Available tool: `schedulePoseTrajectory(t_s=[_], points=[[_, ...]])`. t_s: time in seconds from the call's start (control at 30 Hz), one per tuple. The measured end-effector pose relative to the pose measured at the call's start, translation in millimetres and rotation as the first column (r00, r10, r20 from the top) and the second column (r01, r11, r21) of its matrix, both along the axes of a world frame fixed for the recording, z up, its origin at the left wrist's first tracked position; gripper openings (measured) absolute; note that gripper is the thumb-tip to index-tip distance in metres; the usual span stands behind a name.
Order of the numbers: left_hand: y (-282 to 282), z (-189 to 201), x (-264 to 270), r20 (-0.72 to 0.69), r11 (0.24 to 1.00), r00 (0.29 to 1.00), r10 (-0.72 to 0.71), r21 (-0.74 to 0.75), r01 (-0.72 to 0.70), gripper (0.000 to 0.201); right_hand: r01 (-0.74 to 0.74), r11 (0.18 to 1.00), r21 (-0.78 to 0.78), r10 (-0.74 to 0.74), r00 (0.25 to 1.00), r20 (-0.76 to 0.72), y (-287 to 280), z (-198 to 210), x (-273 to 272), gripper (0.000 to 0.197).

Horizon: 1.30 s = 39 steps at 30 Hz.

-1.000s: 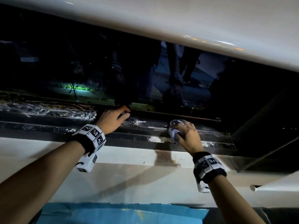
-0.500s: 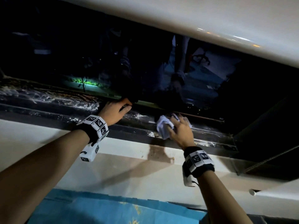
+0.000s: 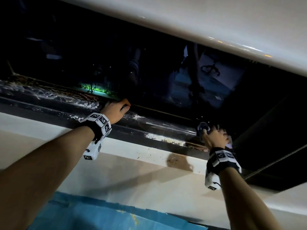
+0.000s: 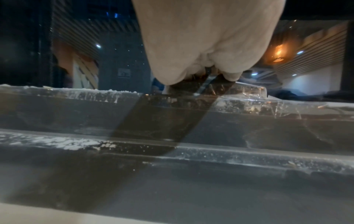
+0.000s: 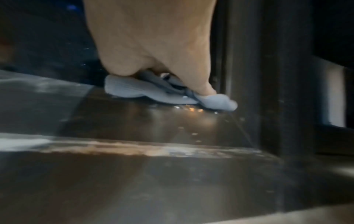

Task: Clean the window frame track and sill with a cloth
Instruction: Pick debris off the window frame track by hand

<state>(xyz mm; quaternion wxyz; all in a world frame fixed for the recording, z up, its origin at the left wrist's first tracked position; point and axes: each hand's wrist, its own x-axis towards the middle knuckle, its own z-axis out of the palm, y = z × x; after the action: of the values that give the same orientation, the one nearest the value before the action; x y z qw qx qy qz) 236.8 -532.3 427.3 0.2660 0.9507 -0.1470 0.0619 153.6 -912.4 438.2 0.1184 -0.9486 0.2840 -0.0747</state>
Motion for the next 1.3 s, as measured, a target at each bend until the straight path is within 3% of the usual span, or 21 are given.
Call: schedulePoseTrajectory(t_s=[0.07,0.13,0.27,0.33,0.37,0.43,0.53,0.63,0.73,0.83,0.9,0.93,0.97,1.07,1.17,1.2,1.3], points=[[-1,1,-1,-0.003,1.000,1.000,0.015,-0.003,-0.015,0.027,-0.096,0.995,-0.015,0.096,0.995,0.020,12,-8,6,0.046],[-3,1,-2,-0.004,1.000,1.000,0.023,-0.012,-0.023,0.026,-0.279,0.960,-0.040,0.282,0.954,0.104,29,-15,2,0.045],[-4,3,-4,-0.002,0.999,0.999,0.032,-0.042,-0.032,0.026,-0.612,0.788,0.064,0.566,0.761,0.316,40,-8,-31,0.042],[-5,3,-6,-0.011,0.998,0.999,0.041,-0.039,-0.041,0.026,-0.597,0.775,0.207,0.497,0.779,0.383,29,9,-43,0.038],[-6,3,-6,-0.011,0.998,0.999,0.042,-0.038,-0.043,0.026,-0.540,0.808,0.235,0.424,0.811,0.404,16,13,-43,0.035],[-6,3,-6,-0.004,0.999,0.999,0.040,-0.035,-0.040,0.025,-0.400,0.905,0.144,0.314,0.857,0.408,-13,15,-35,0.032],[-6,5,-6,0.001,0.999,0.999,0.046,-0.026,-0.046,0.025,-0.225,0.974,0.023,0.218,0.961,0.170,-37,7,-14,0.032],[-8,4,-6,0.015,0.998,0.998,0.057,-0.014,-0.057,0.026,-0.195,0.979,-0.060,0.196,0.981,0.014,-15,-2,-1,0.038],[-10,2,-6,0.050,0.998,0.997,0.064,-0.011,-0.063,0.025,-0.343,0.939,-0.031,0.344,0.938,0.028,36,-6,1,0.044],[-10,2,-6,0.070,0.998,0.995,0.068,-0.017,-0.067,0.024,-0.589,0.807,-0.023,0.579,0.784,0.224,81,-16,-14,0.030],[-9,3,-5,0.062,0.998,0.996,0.067,-0.013,-0.066,0.024,-0.688,0.717,0.109,0.621,0.703,0.347,87,-3,-28,0.030],[-9,2,-5,0.054,0.998,0.996,0.068,-0.009,-0.068,0.024,-0.692,0.698,0.182,0.596,0.703,0.387,82,7,-34,0.028],[-8,2,-5,0.050,0.998,0.996,0.068,-0.007,-0.068,0.024,-0.671,0.704,0.234,0.554,0.725,0.409,68,10,-34,0.025],[-9,0,-6,0.084,0.998,0.995,0.061,-0.013,-0.060,0.023,-0.471,0.858,0.204,0.355,0.832,0.425,21,16,-30,0.032],[-9,2,-6,0.104,0.998,0.993,0.060,-0.006,-0.059,0.023,-0.149,0.988,0.036,0.145,0.984,0.105,-10,2,-11,0.048],[-9,1,-6,0.100,0.998,0.993,0.063,-0.004,-0.063,0.023,-0.109,0.994,-0.013,0.109,0.993,0.045,-9,-5,-4,0.051],[-8,0,-6,0.094,0.997,0.993,0.076,-0.031,-0.074,0.022,-0.124,0.990,-0.061,0.128,0.990,0.067,29,-17,13,0.054]])
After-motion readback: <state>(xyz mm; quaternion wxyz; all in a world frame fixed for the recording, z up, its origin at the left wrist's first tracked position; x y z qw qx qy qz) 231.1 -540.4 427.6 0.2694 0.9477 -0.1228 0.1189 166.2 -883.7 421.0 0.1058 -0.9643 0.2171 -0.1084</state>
